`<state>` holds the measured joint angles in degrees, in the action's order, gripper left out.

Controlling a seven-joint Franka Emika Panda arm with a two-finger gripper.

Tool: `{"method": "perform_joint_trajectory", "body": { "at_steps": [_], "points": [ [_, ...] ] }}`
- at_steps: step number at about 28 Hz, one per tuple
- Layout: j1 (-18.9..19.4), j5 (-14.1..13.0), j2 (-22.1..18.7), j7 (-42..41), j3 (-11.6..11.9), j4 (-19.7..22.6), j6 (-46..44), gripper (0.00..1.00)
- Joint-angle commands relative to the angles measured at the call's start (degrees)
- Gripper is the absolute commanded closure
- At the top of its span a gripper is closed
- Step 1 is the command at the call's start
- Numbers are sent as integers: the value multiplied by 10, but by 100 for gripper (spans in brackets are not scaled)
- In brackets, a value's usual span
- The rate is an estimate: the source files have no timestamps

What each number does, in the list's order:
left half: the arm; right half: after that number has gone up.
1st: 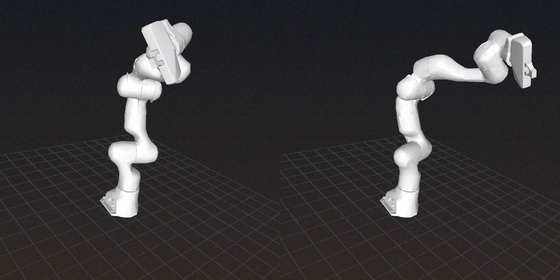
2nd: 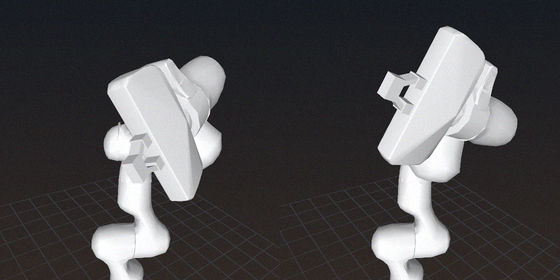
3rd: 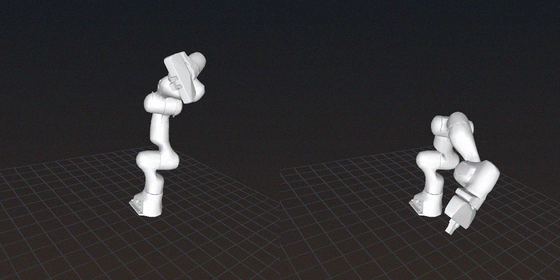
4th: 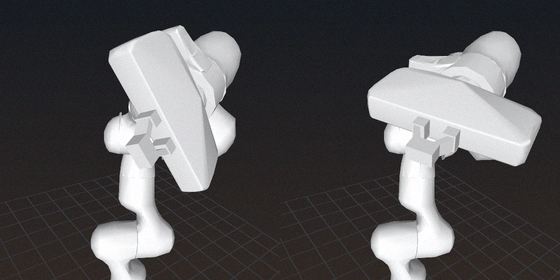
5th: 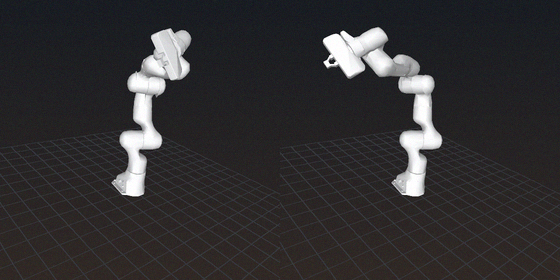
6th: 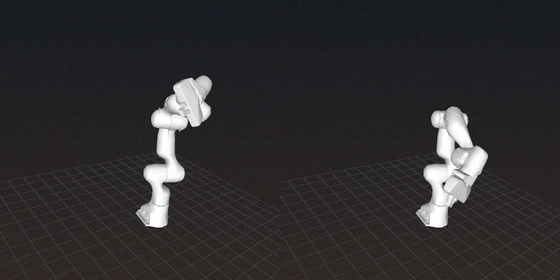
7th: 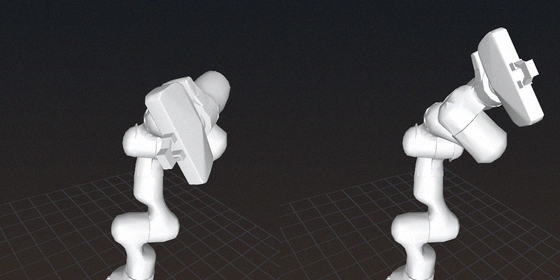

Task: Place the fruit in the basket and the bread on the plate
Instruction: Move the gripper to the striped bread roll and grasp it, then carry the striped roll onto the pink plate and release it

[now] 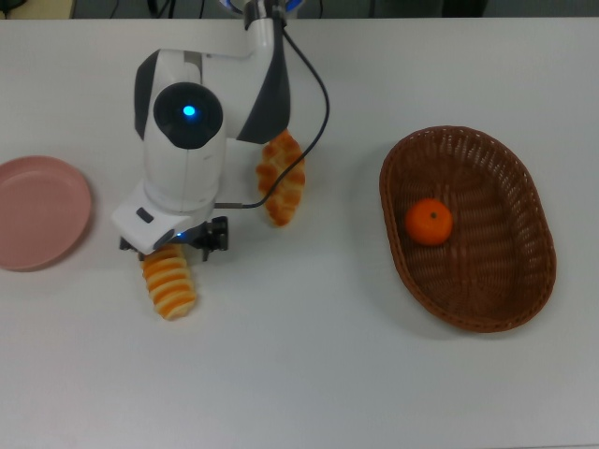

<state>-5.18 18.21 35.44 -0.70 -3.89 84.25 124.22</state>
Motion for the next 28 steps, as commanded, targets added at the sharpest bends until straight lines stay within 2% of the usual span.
{"method": "perform_joint_trajectory", "body": {
  "at_steps": [1, 3, 4, 5, 12, 16, 24, 28],
  "points": [
    [-10, 53, 8, -8, -2, 4, 18, 10],
    [-10, 70, 8, -10, -2, 6, 18, 50],
    [-10, 70, 8, -11, -2, 6, 18, 81],
    [-11, 68, 8, -11, -2, 6, 18, 99],
    [-12, 60, 6, -8, -2, 5, 17, 100],
    [-15, 37, 3, -9, -2, 0, 17, 100],
    [-54, -12, -40, -10, -2, -1, 14, 100],
    [-79, -15, -54, -10, -2, 0, 11, 100]
  ]
}}
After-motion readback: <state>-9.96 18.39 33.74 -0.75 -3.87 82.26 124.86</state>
